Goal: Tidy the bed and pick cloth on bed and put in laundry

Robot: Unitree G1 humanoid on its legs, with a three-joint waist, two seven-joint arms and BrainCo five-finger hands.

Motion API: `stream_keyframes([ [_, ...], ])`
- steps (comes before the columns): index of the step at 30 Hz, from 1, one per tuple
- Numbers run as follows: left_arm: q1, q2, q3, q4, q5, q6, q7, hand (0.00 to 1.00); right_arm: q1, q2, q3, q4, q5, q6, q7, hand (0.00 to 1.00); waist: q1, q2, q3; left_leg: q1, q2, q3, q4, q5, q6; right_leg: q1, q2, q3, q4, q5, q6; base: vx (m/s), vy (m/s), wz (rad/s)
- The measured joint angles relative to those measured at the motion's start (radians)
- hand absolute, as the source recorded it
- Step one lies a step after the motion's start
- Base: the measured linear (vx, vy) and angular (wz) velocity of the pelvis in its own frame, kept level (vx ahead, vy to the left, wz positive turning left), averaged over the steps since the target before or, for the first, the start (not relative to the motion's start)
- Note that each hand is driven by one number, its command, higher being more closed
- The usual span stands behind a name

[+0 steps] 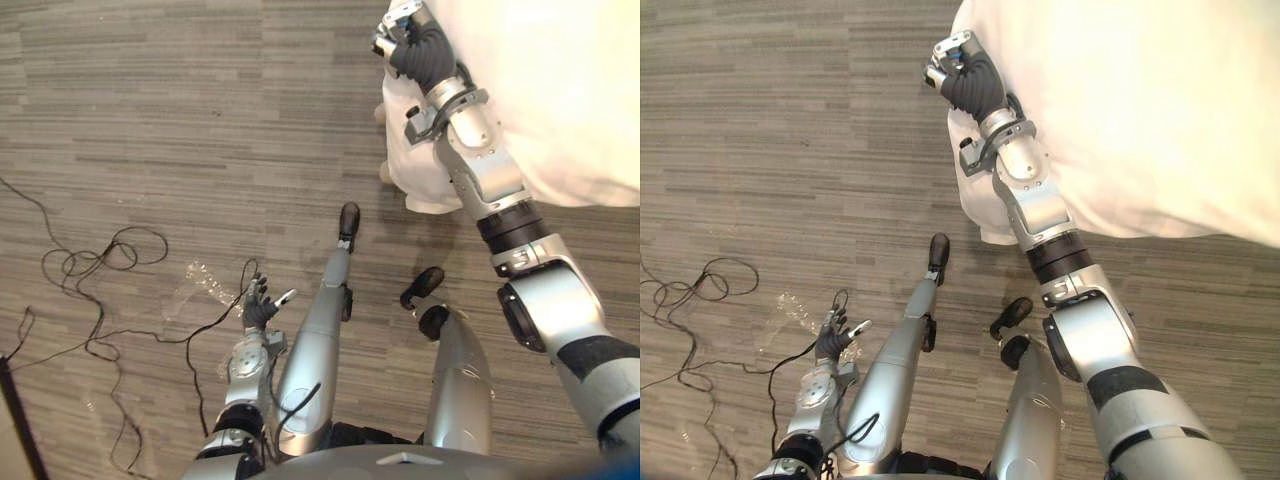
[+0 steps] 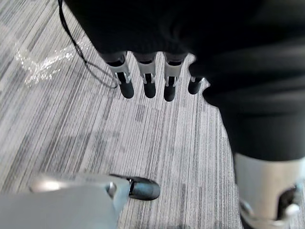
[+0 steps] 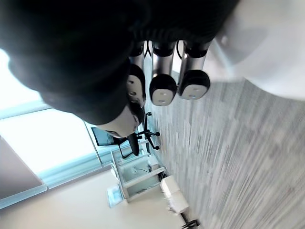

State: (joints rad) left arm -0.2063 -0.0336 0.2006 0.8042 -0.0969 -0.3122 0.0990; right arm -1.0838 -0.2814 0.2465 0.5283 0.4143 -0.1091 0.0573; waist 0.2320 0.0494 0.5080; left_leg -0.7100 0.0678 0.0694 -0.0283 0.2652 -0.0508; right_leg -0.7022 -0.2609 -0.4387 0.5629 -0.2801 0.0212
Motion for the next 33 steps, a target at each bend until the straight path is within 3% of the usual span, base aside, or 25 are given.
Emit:
stream_keyframes([
  [1,-0.022,-0.006,0.000,-0.006,-0.001,0.019,0.006,0.00,0.007,0.005,-0.001,0.004,0.015,0.007,0.000,1.00,-0.001,0.000,0.000,-0.006,0.003,0.001,0.001,0.002,-0.003,-0.009,0.002,0.002,0.003,0.000,-0.001,-0.07,-0.053,-0.10],
  [3,-0.138,-0.019,0.006,-0.039,-0.014,0.148,0.025,0.00,0.062,0.035,-0.007,0.012,0.065,0.030,0.010,1.00,-0.020,0.000,0.000,-0.024,0.008,0.003,0.004,0.008,-0.006,-0.030,0.007,0.009,0.013,0.004,-0.007,-0.07,-0.044,-0.07],
  [6,-0.217,-0.019,0.013,-0.055,-0.054,0.231,0.030,0.00,0.116,0.080,-0.048,0.026,0.138,0.028,0.059,1.00,-0.043,-0.001,0.000,-0.031,0.011,0.013,0.013,0.008,-0.005,-0.037,0.010,0.018,0.010,0.014,-0.008,-0.04,-0.011,-0.11],
  [7,-0.249,-0.019,0.041,-0.064,-0.092,0.267,0.031,0.00,0.161,0.117,-0.069,0.056,0.169,0.020,0.119,1.00,-0.066,-0.003,-0.001,-0.030,0.013,0.030,0.014,0.009,-0.004,-0.041,0.013,0.031,0.001,0.027,-0.008,-0.02,0.005,-0.22],
  [10,-0.262,-0.007,0.053,-0.052,-0.140,0.302,0.030,0.00,0.262,0.157,-0.150,0.142,0.173,-0.012,0.211,1.00,-0.087,-0.004,-0.001,-0.013,0.011,0.069,0.013,0.007,-0.002,-0.041,0.015,0.068,-0.013,0.046,0.001,0.00,0.023,-0.28],
  [11,-0.265,0.000,0.056,-0.040,-0.157,0.307,0.029,0.00,0.298,0.156,-0.174,0.159,0.178,-0.039,0.241,1.00,-0.092,-0.004,-0.001,-0.005,0.011,0.080,0.011,0.005,0.000,-0.038,0.015,0.076,-0.017,0.050,0.003,0.01,0.027,-0.33],
  [12,-0.266,0.017,0.071,-0.022,-0.169,0.309,0.028,0.00,0.335,0.155,-0.229,0.197,0.197,-0.057,0.252,1.00,-0.116,-0.005,-0.002,0.007,0.010,0.092,0.011,0.003,0.003,-0.032,0.016,0.087,-0.023,0.059,0.003,0.00,0.024,-0.24],
  [15,-0.271,0.053,0.077,0.010,-0.190,0.308,0.007,0.00,0.426,0.104,-0.364,0.269,0.263,-0.104,0.256,1.00,-0.142,-0.006,-0.001,0.063,0.010,0.137,-0.017,-0.002,0.002,-0.009,0.022,0.126,-0.035,0.077,0.008,-0.01,0.025,-0.36],
  [18,-0.273,0.090,0.074,0.026,-0.197,0.308,-0.020,0.00,0.493,0.059,-0.429,0.272,0.315,-0.130,0.277,1.00,-0.172,-0.016,-0.007,0.148,0.022,0.184,-0.063,0.000,0.006,0.044,0.049,0.164,-0.076,0.101,0.010,0.01,0.027,-0.48],
  [21,-0.286,0.102,0.068,0.037,-0.196,0.308,-0.052,0.00,0.562,0.042,-0.519,0.248,0.368,-0.139,0.316,1.00,-0.190,-0.025,-0.019,0.222,0.032,0.211,-0.069,-0.014,0.008,0.115,0.066,0.181,-0.115,0.109,0.013,0.03,0.004,-0.32],
  [25,-0.275,0.125,0.065,0.065,-0.192,0.318,-0.083,0.00,0.642,0.038,-0.637,0.188,0.424,-0.140,0.349,1.00,-0.191,-0.041,-0.063,0.279,0.040,0.235,-0.069,-0.027,0.011,0.179,0.083,0.199,-0.160,0.119,0.017,0.10,-0.030,-0.23],
  [28,-0.240,0.166,0.056,0.063,-0.186,0.322,-0.125,0.00,0.706,0.024,-0.724,0.019,0.489,-0.175,0.373,1.00,-0.200,-0.042,-0.095,0.330,0.039,0.255,-0.069,-0.042,0.004,0.241,0.084,0.203,-0.194,0.121,0.021,0.11,-0.028,-0.07],
  [33,-0.162,0.200,0.020,0.043,-0.185,0.329,-0.149,0.00,0.725,0.018,-0.701,-0.388,0.517,-0.245,0.373,1.00,-0.211,-0.040,-0.155,0.346,0.039,0.270,-0.069,-0.062,0.003,0.260,0.086,0.207,-0.216,0.121,0.025,0.08,-0.020,-0.05],
])
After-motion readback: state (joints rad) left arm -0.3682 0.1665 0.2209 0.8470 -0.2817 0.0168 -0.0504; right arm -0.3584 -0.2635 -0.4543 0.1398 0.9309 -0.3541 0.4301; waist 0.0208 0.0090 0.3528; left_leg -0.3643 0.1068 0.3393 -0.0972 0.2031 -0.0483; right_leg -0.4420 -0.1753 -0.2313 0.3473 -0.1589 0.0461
